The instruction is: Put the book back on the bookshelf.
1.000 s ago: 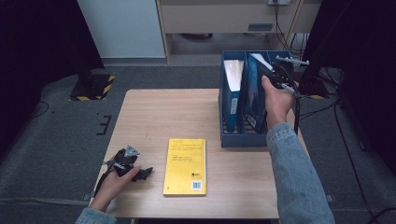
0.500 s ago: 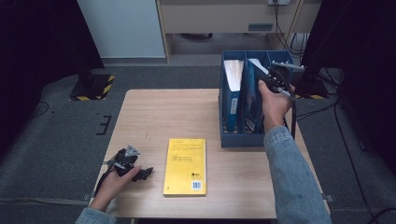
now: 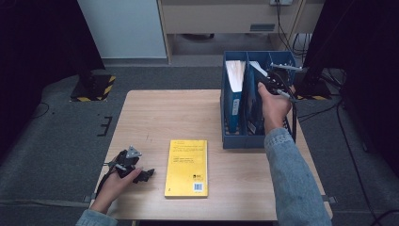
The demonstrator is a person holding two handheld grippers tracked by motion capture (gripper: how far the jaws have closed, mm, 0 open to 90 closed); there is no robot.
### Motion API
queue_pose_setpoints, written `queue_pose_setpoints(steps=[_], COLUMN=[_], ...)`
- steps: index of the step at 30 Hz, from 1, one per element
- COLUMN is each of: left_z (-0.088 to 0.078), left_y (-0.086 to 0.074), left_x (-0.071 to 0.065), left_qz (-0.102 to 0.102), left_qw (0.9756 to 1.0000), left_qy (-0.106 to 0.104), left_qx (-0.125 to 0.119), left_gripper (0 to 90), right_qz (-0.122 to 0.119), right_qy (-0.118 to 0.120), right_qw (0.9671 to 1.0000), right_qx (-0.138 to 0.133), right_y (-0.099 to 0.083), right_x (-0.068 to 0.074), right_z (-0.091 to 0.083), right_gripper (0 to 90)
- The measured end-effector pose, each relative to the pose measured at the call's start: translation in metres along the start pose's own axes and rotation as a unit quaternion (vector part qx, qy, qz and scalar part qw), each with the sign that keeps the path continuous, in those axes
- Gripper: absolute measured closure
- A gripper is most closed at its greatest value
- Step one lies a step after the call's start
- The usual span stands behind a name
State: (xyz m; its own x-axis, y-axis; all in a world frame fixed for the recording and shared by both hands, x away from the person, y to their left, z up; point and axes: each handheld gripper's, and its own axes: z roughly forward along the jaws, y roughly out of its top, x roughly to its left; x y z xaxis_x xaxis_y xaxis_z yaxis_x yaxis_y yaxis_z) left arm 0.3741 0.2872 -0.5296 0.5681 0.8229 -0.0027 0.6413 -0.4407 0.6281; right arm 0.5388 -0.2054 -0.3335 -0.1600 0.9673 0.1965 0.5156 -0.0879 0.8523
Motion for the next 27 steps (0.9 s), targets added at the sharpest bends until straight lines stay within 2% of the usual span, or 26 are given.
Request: queue_pose_setpoints(steps=[6,13,27], left_z=[0.0,0.0,0.0001], left_y=[-0.0002,-0.0002,0.0001], left_x=[-0.0005,-0.0005,-0.0003], left_qz=[-0.001,-0.001,0.001], left_qw=[1.0,1.0,1.0], left_qy=[0.001,0.001,0.0], left_qx=[-0.001,-0.001,0.0], left_gripper=[0.0,0.0,0.0], right_qz=[0.002,0.005,0.005], right_qy=[0.001,-0.007,-0.004], right_qw=[1.0,0.9999,1.0], right_qx=[0.003,-0.007,0.005], right_y=[-0.0009,-0.0009,-0.004], right_x=[0.0027,0.0025,0.0039], right_z=[0.0027,0.0048,0.0085], right_gripper=[73.1,73.1,72.5])
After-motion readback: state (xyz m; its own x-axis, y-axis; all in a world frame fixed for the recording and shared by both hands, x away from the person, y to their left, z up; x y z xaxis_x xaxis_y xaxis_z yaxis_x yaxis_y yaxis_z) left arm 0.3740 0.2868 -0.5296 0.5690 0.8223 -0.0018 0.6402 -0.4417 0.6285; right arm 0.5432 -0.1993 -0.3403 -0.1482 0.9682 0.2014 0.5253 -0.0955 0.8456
